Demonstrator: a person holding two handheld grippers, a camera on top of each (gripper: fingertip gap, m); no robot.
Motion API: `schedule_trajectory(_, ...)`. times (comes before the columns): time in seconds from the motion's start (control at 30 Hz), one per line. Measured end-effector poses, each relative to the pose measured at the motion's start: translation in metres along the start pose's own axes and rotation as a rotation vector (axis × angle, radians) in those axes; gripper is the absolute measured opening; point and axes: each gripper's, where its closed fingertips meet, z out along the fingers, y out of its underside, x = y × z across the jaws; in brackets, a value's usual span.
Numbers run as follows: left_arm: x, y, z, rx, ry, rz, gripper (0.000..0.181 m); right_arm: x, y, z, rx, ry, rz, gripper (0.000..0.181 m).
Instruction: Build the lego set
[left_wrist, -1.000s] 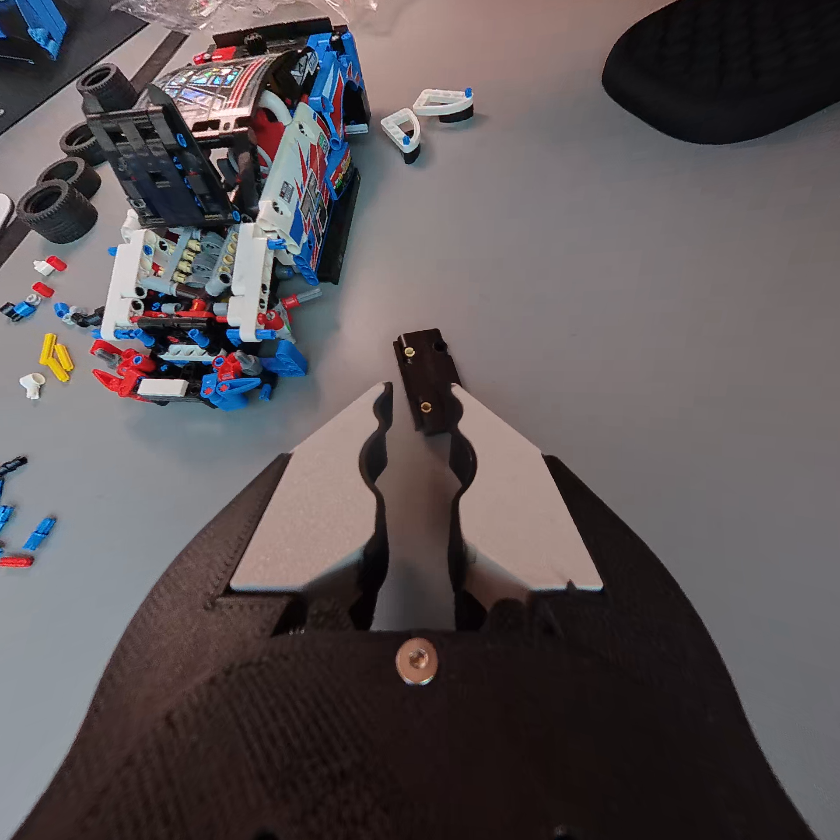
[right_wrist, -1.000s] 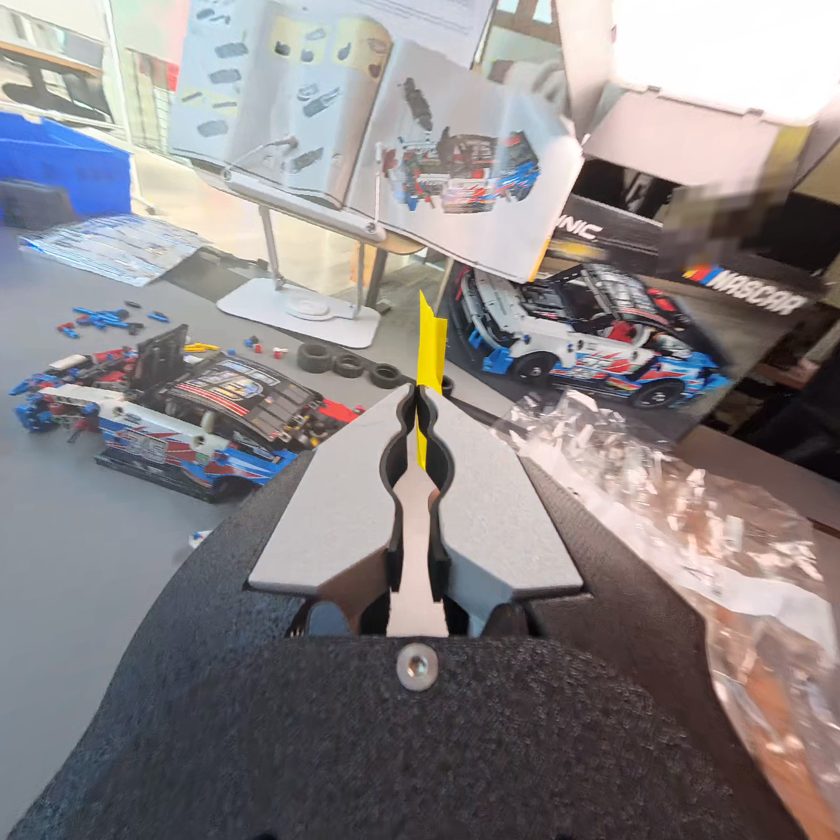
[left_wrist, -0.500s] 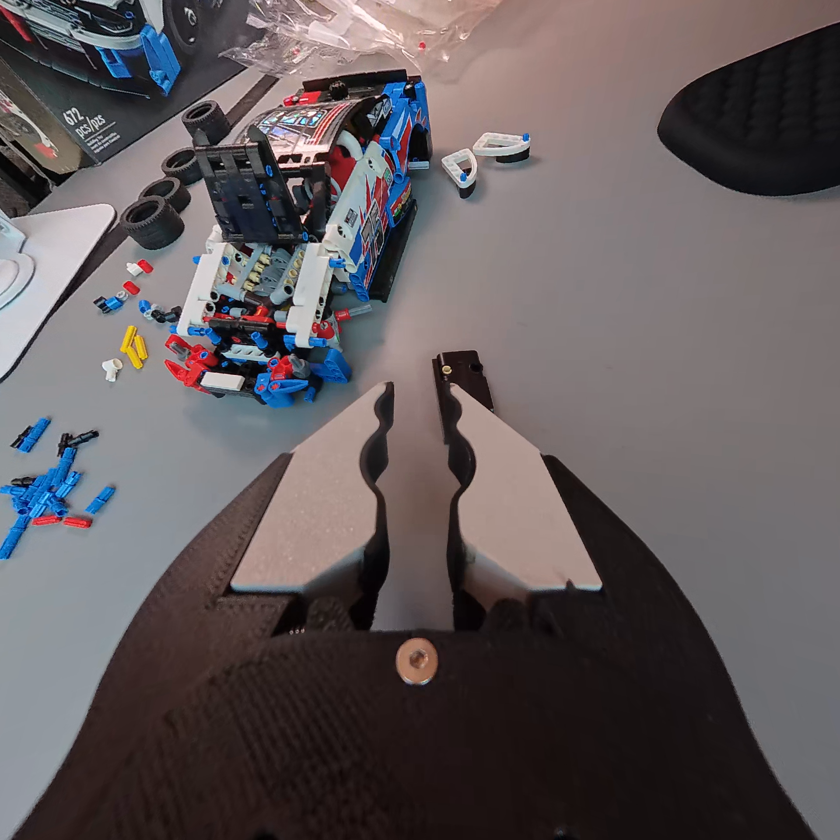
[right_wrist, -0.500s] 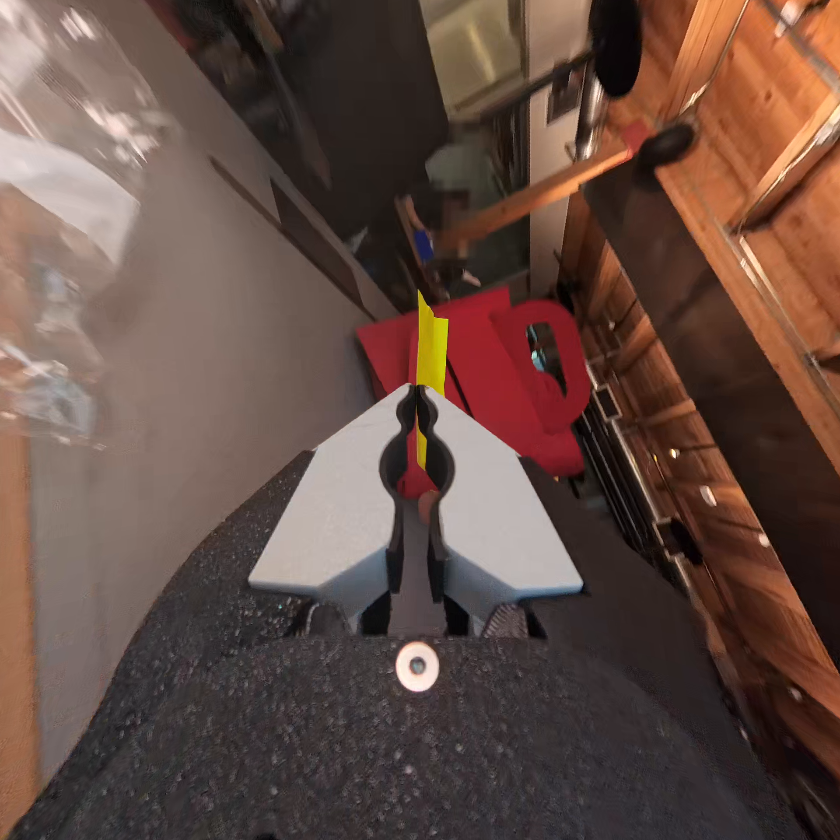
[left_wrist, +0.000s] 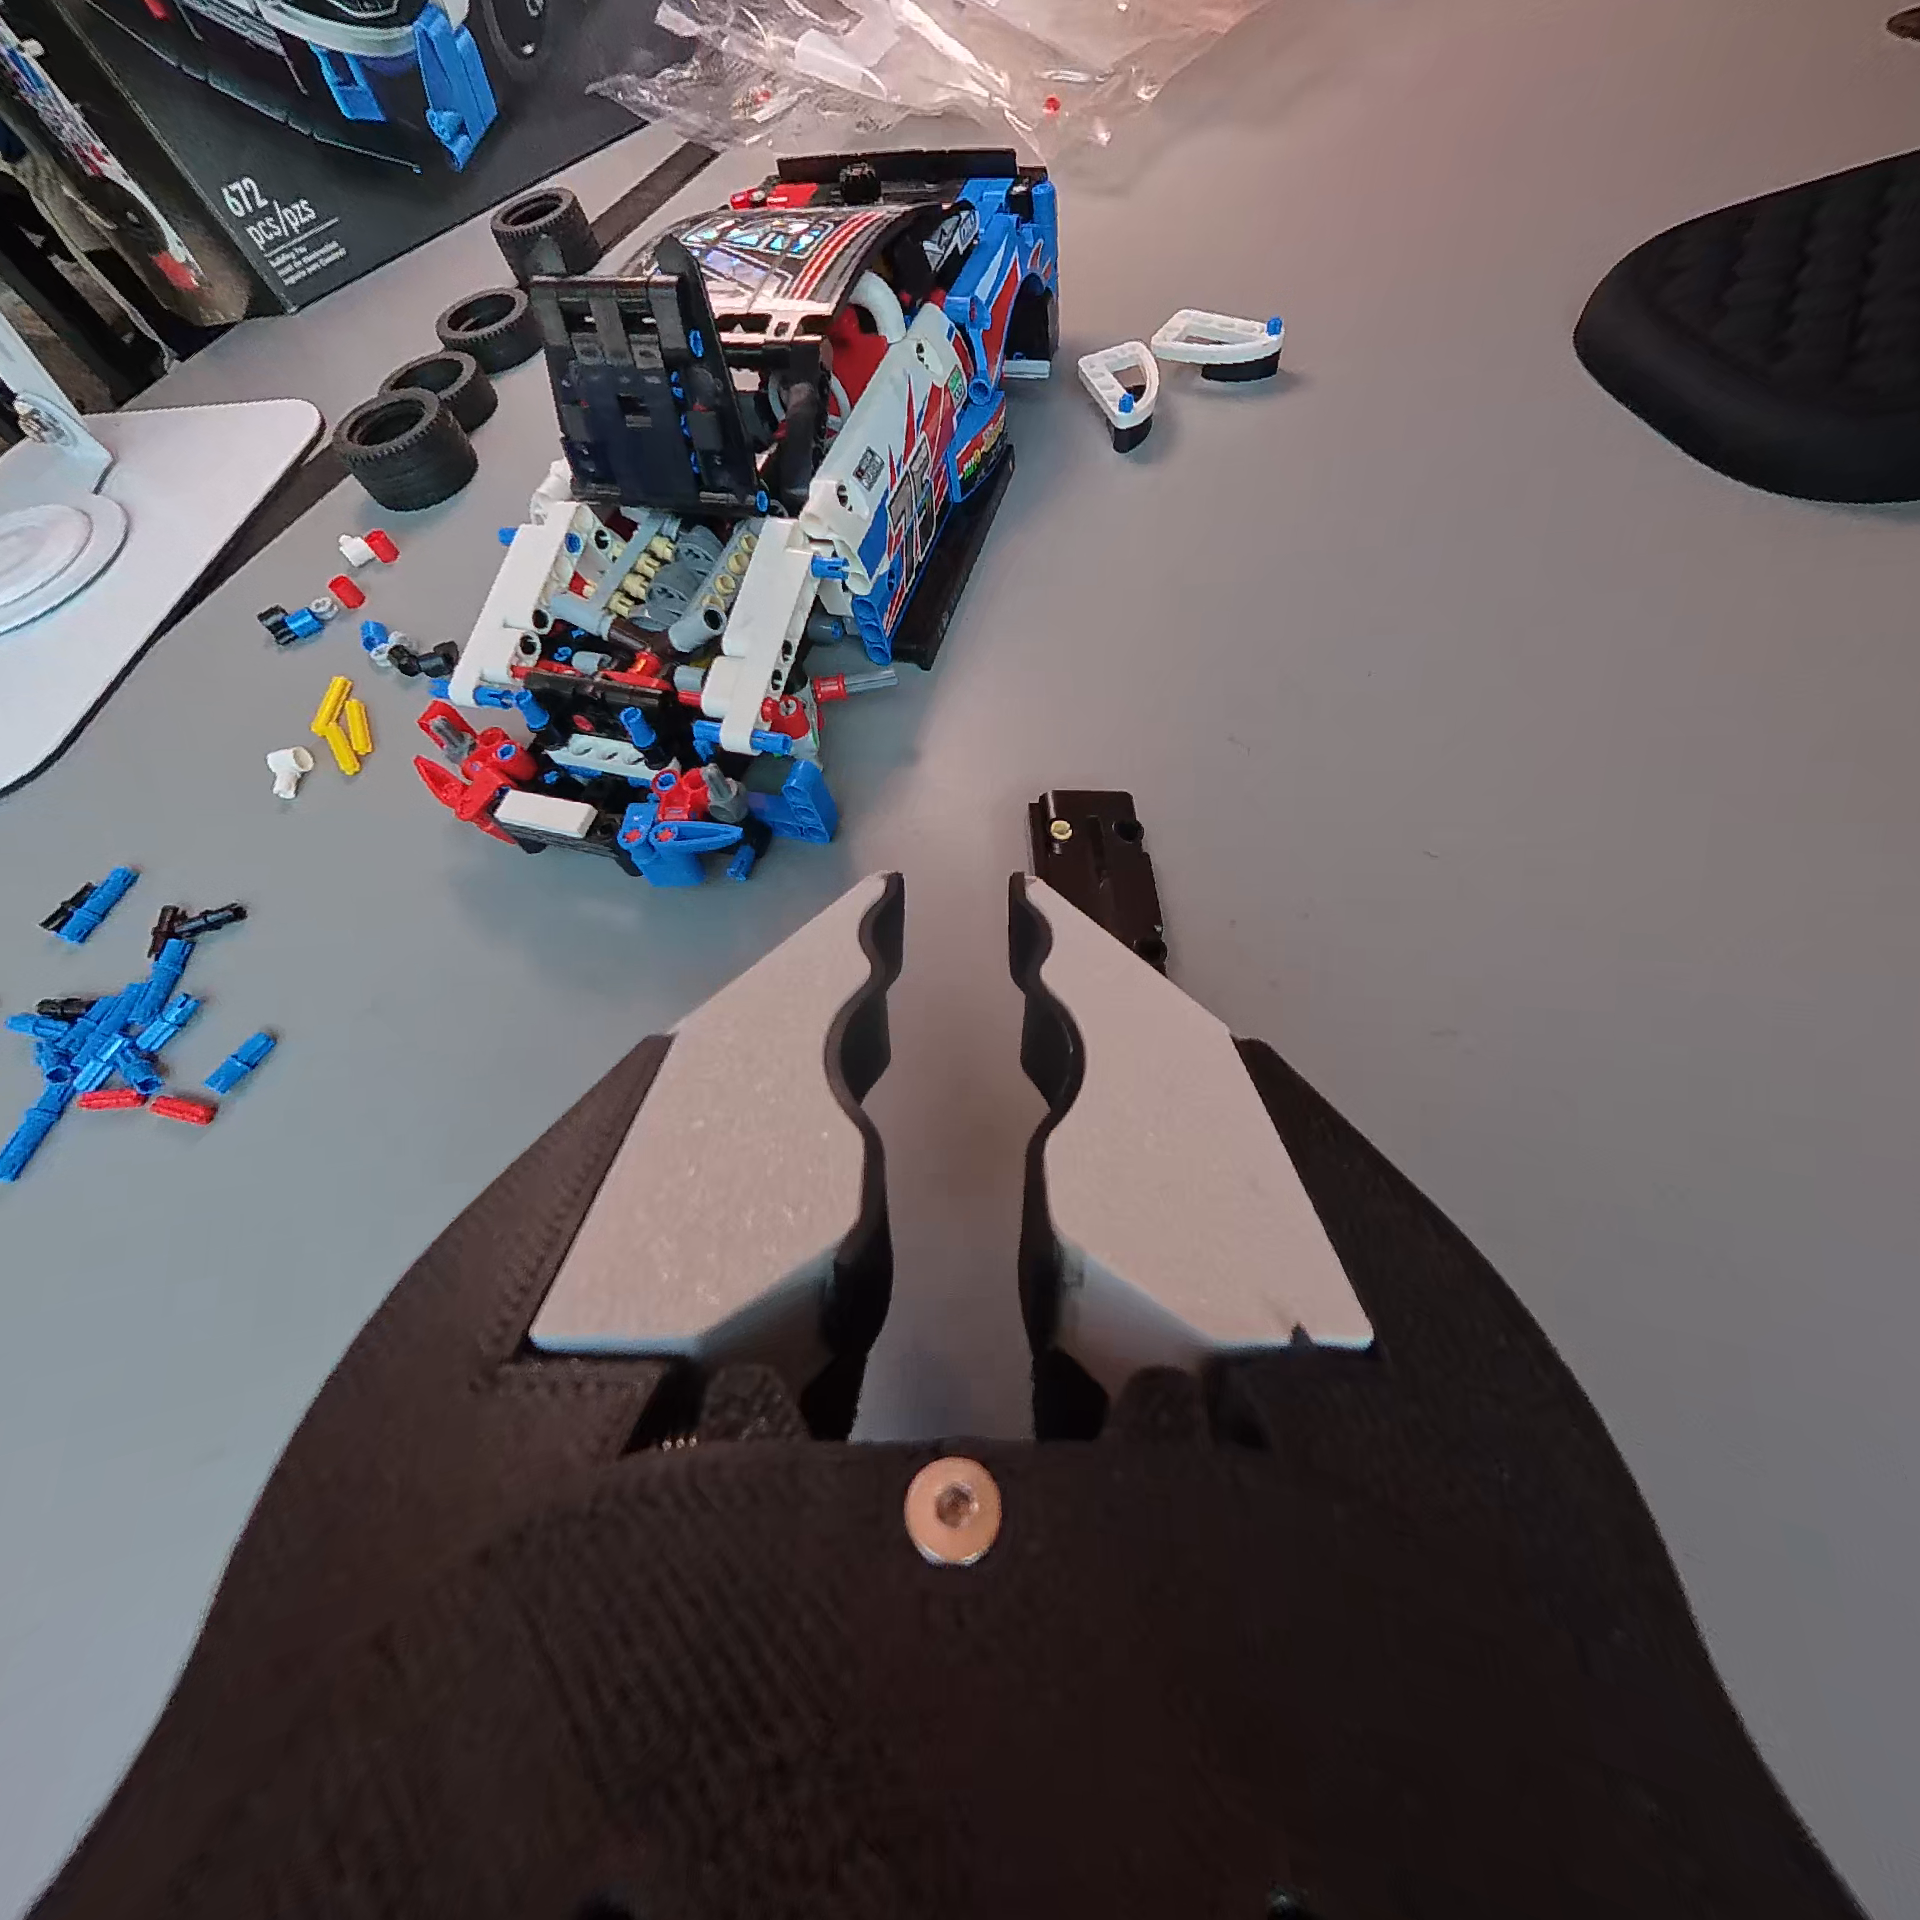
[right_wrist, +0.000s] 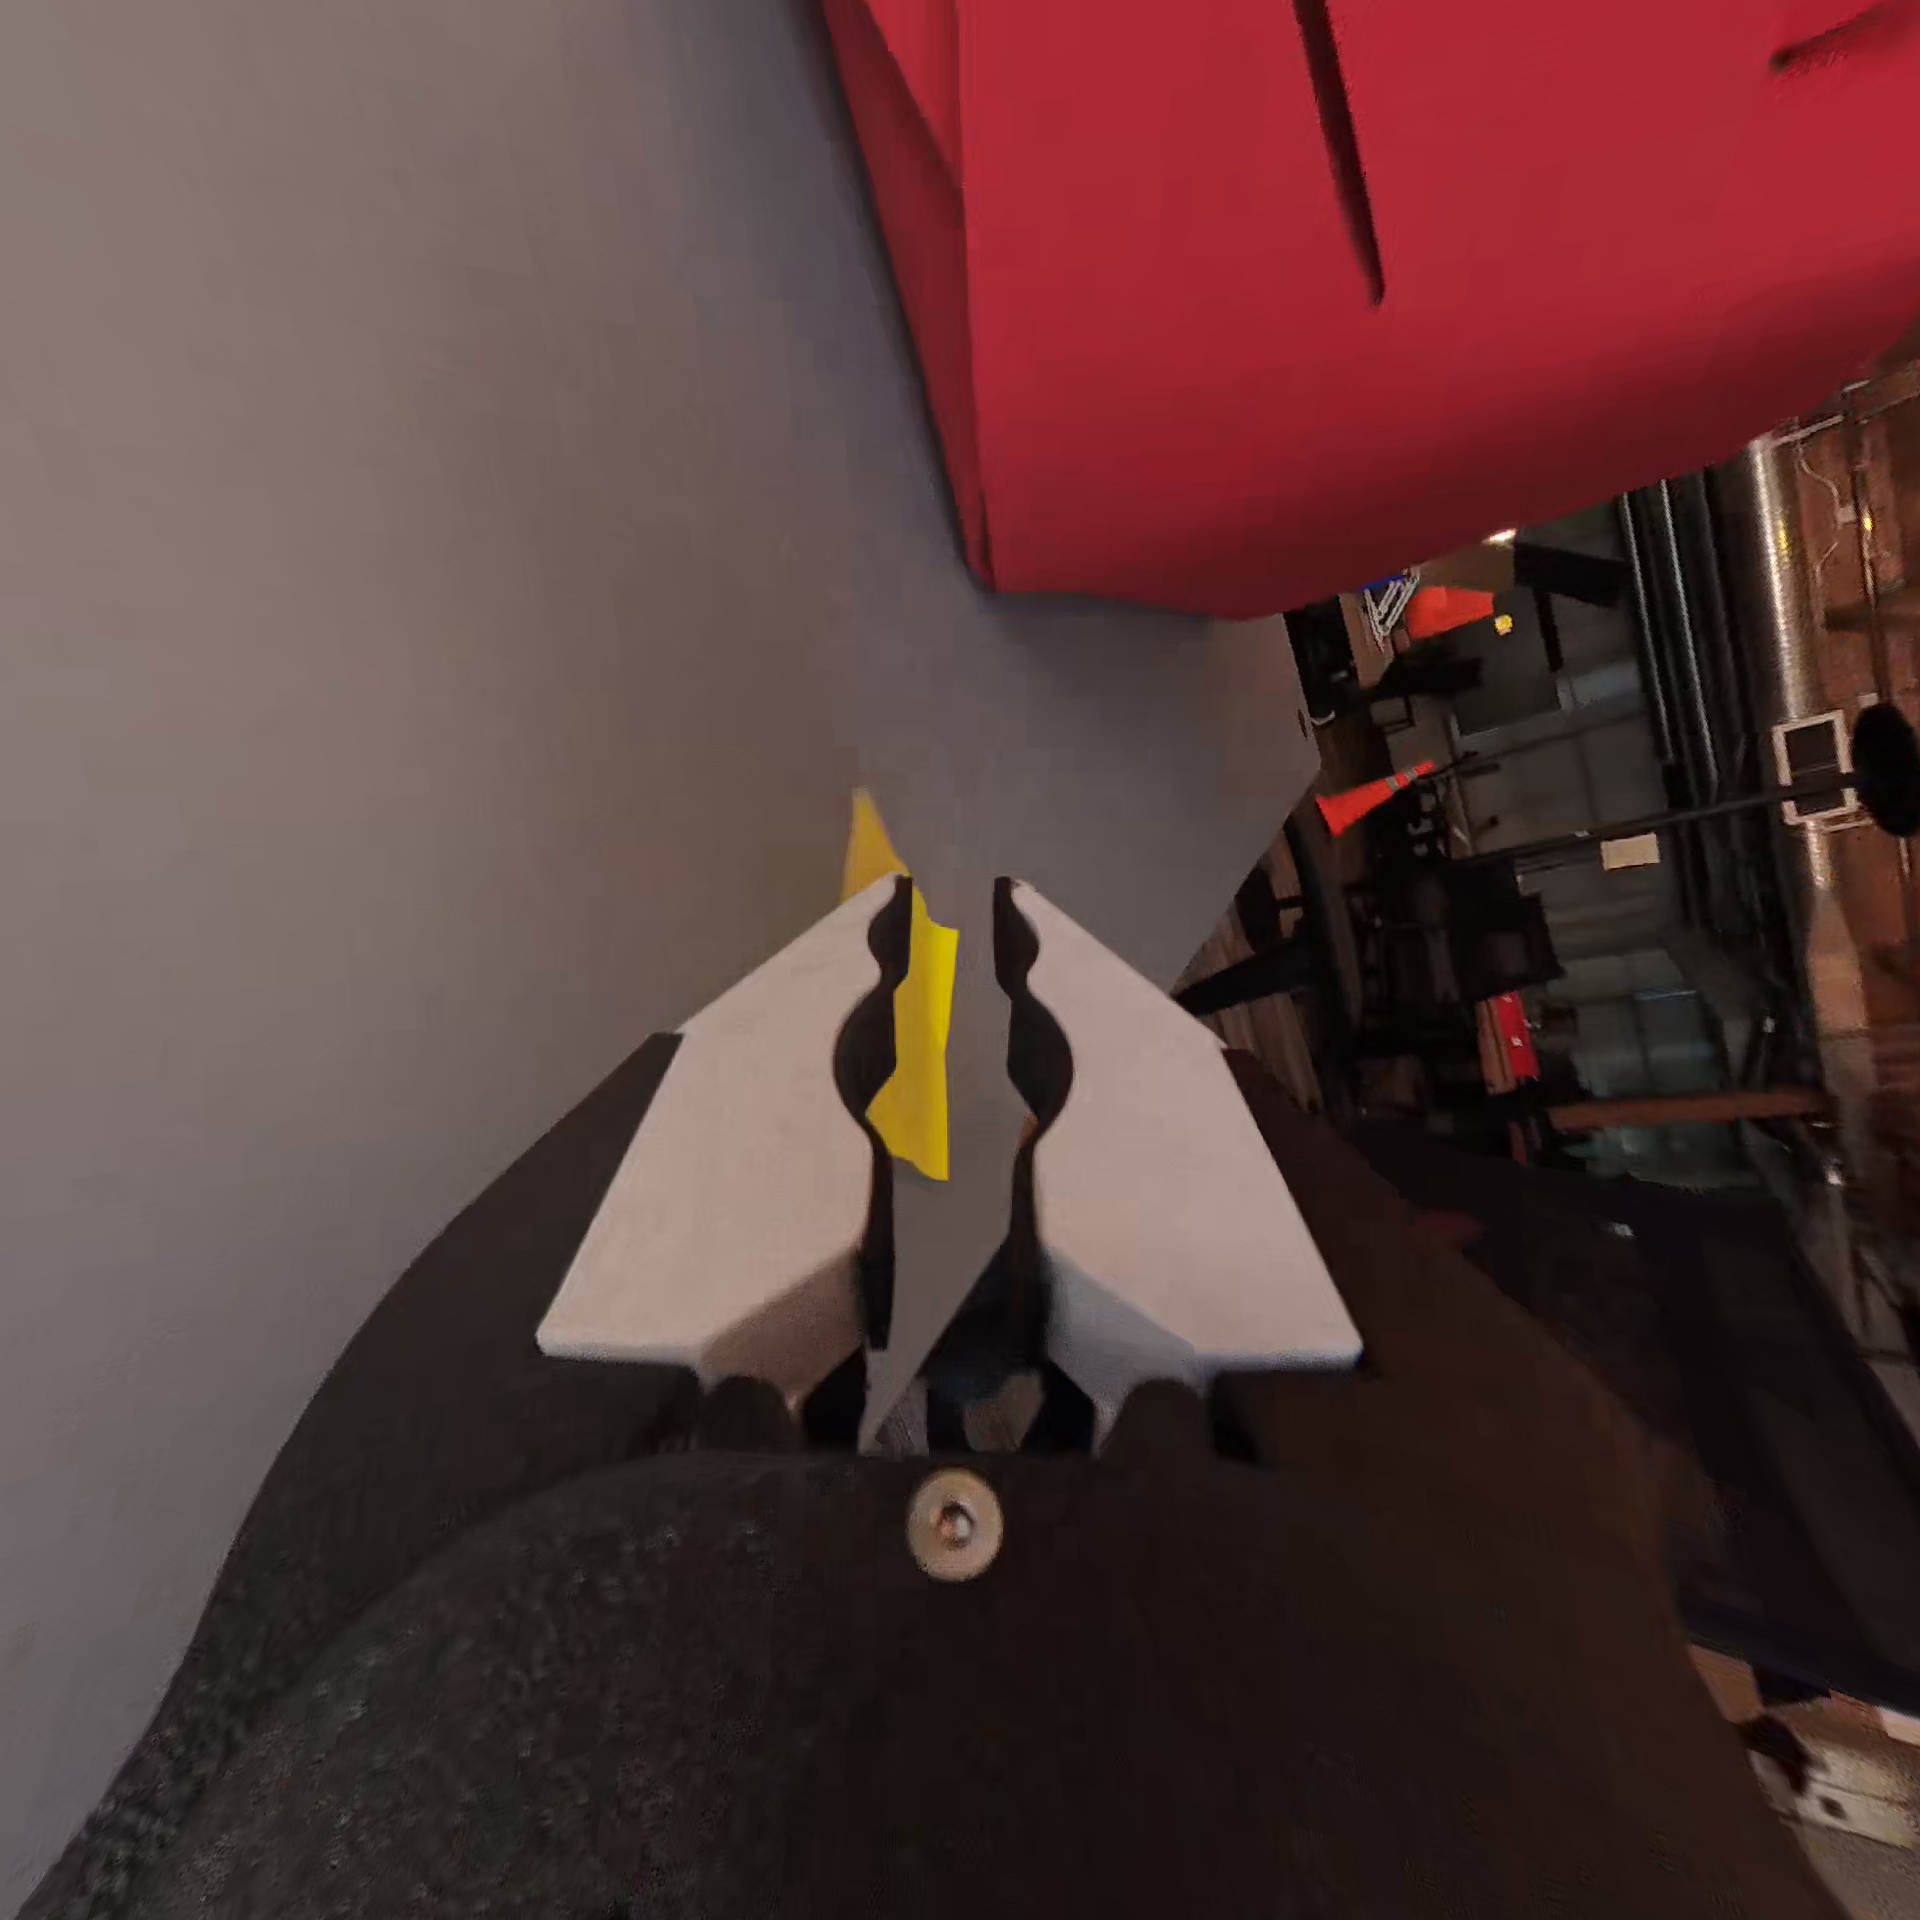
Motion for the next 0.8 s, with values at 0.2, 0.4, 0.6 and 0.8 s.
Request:
schedule_trajectory(0.2, 0.003, 0.002, 0.003, -0.019, -0.001, 0.013, 0.019, -0.028, -0.065, -0.060, 0.318, -0.177, 0.226, 0.066)
schedule_trajectory(0.4, 0.008, 0.010, 0.006, -0.064, 0.050, -0.045, 0.027, -0.120, -0.180, -0.260, 0.832, -0.653, 0.362, 0.075)
schedule_trajectory(0.6, 0.024, 0.028, 0.013, -0.181, 0.122, -0.044, 0.056, -0.297, -0.196, -0.509, 1.141, -1.432, -0.046, 0.060)
schedule_trajectory(0.8, 0.032, 0.027, 0.015, -0.202, 0.139, 0.047, 0.028, -0.413, -0.151, -0.607, 1.111, -1.683, -0.691, 0.060)
